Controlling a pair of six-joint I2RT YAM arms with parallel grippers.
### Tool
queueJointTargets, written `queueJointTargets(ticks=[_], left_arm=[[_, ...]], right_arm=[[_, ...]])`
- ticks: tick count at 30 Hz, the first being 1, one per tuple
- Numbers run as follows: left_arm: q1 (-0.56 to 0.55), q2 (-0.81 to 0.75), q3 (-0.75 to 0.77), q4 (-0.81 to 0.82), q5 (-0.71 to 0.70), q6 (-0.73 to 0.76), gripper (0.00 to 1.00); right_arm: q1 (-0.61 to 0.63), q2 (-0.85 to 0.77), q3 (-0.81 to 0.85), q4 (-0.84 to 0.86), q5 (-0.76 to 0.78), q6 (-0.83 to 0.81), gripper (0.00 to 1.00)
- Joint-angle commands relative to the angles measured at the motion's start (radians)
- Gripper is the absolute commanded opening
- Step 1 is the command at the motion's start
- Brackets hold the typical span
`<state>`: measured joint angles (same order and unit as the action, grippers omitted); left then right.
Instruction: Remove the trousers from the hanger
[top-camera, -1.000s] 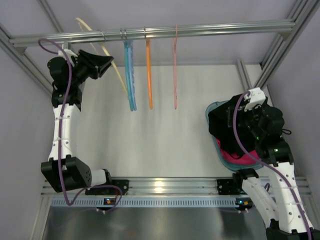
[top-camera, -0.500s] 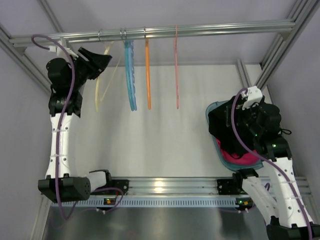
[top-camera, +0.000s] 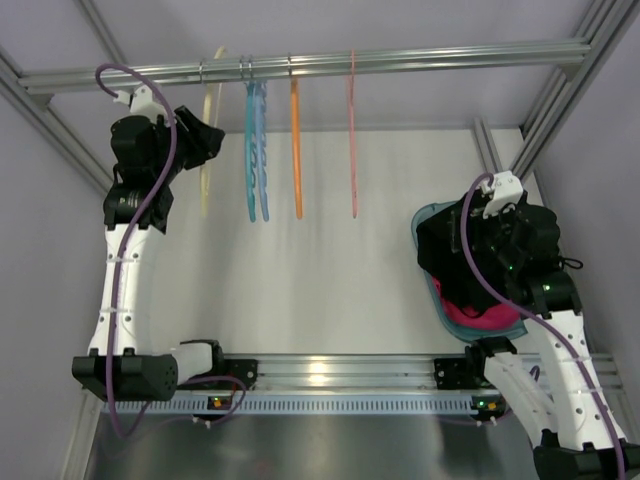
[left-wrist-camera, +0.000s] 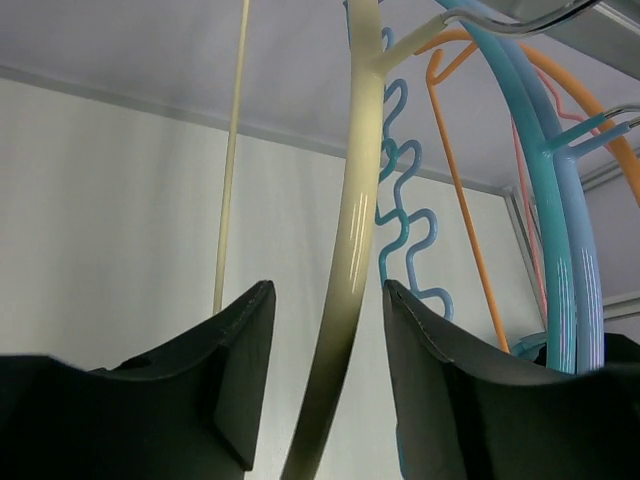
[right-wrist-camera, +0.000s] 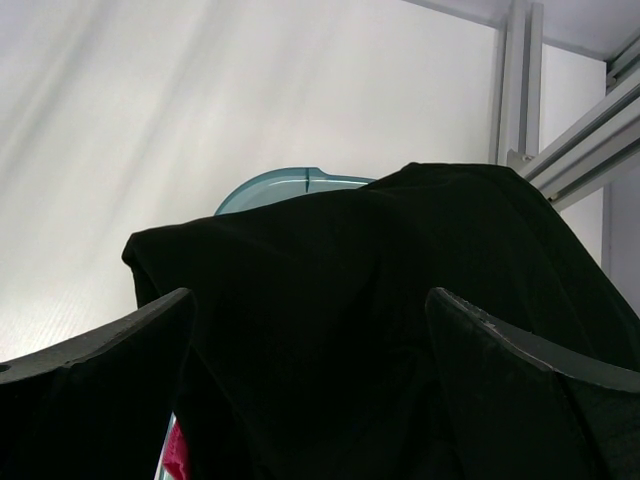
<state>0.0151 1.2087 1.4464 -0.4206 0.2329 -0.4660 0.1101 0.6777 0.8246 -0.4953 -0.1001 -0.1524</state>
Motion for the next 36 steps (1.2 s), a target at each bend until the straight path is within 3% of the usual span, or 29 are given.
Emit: queueJointTargets(ticks=[1,11,18,25,36], left_arm=[[-0.001,-0.032,0.006,0.005,-0.035,0.058,0.54],[-0.001,-0.124,-0.020,0.002,-0.026,0.151,0.91],[0.000,-0.205,-0.026,-0.105,0.062,0.288,0.98],[-0.001,-0.250,-0.018,-0.302,0.075,0.365,0.99],[0.000,-0.472,-0.138,-0.432,0.010,0.498,0.99]], right_arm=[[-0.015,-0.009,0.031,0.038,-0.007,0.010,0.99],[-0.015,-0.023,0.034,0.037,0.002,0.007,0.99],[-0.015,-0.032,0.039,0.035,-0.004,0.007,0.99],[-0.015,-0.040,0.047,0.031,-0.032,0.014,1.00],[-0.013,-0.188,0.022,-0.048,-0.288,0.086,0.99]])
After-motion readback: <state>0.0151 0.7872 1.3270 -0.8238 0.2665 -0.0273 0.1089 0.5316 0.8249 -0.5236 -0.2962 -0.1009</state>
